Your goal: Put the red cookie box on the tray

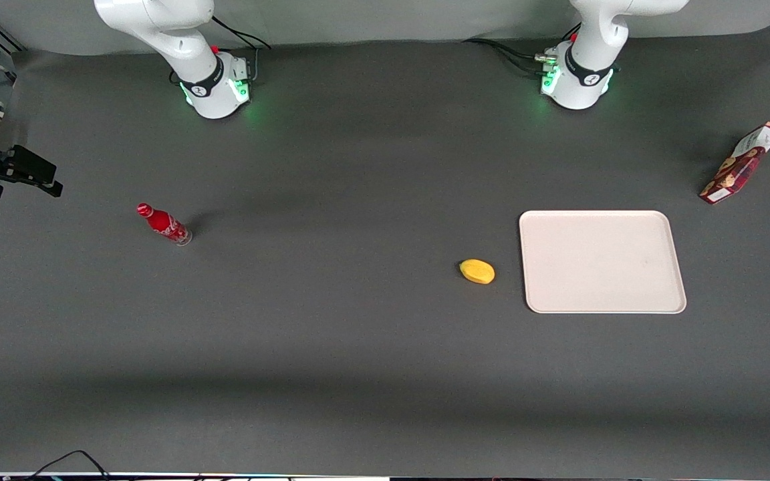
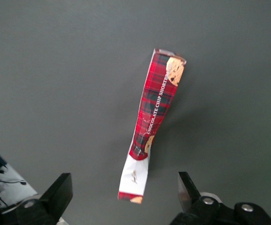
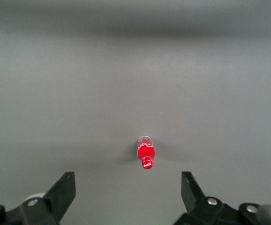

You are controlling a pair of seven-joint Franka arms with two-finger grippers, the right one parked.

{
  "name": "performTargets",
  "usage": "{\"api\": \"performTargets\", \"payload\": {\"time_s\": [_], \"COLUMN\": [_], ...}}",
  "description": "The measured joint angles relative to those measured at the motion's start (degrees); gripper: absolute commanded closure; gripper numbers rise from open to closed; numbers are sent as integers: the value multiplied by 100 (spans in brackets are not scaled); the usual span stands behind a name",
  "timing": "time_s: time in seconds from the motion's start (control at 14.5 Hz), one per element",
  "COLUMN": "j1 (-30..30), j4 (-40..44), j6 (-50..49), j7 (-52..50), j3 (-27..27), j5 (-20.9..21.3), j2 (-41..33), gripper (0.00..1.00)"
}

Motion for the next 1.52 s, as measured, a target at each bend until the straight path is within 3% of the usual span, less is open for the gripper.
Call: {"api": "performTargets", "payload": {"time_s": [0.48, 0.62, 0.69, 1.17, 1.31, 1.52], "j1": [37, 94, 126, 172, 123, -42], "j4": [-919, -1156, -1239, -1266, -1030, 6], "j6": [1957, 2487, 2760, 3016, 2391, 373], "j7": [462, 519, 522, 533, 538, 565], "j3": [-30, -26, -25, -49, -91, -335], "j5": [-5, -6, -6, -325, -543, -1127], "j2": [1249, 1569, 1707, 2047, 1933, 1485], "gripper": [2, 81, 100, 100, 100, 100]}}
